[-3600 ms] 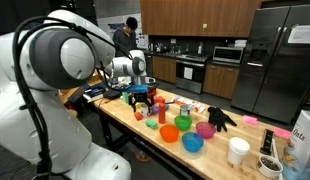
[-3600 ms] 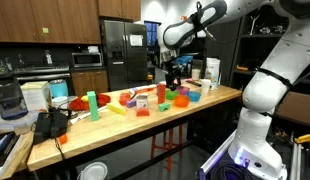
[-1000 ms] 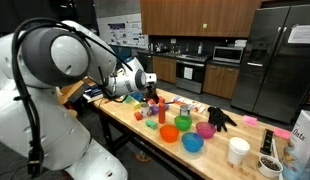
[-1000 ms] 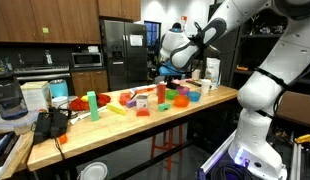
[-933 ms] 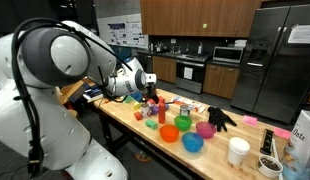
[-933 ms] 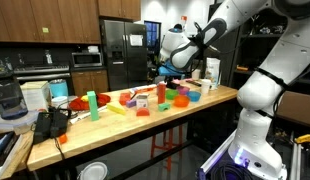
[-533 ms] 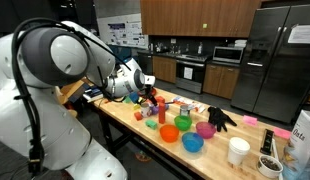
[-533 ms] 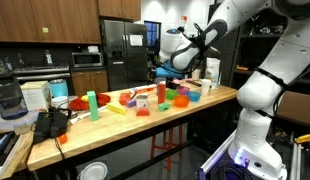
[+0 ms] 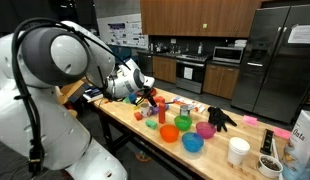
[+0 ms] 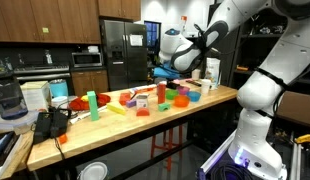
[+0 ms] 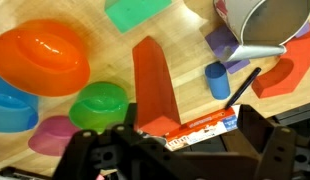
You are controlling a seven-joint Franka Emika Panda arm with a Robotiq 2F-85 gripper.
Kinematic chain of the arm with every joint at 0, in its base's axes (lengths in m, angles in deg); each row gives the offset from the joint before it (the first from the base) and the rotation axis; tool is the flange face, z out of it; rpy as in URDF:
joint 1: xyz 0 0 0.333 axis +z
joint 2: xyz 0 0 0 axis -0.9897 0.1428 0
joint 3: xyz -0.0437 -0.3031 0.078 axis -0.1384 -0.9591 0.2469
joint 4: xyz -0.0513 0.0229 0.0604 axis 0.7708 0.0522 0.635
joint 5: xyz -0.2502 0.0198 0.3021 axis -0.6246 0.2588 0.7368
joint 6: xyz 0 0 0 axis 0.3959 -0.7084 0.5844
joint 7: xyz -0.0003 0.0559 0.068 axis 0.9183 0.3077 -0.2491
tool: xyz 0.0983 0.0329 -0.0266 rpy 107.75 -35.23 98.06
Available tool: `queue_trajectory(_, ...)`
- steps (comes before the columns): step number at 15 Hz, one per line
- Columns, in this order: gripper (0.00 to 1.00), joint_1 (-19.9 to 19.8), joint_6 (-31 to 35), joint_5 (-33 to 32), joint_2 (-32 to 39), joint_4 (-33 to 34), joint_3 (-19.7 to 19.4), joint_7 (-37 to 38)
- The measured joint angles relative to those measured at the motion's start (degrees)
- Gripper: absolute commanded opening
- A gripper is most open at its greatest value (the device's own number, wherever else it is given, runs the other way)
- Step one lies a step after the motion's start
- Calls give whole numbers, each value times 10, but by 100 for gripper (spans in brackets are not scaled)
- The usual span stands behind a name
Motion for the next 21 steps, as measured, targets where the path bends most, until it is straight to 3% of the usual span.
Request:
queue_trajectory(8,100,-20,4,-91,0,8,17,112)
queue_trajectory(13,100,-25,-7,-97,0,8,24,126)
queue_trajectory(21,100,3,-35,-97,1,8,6,130)
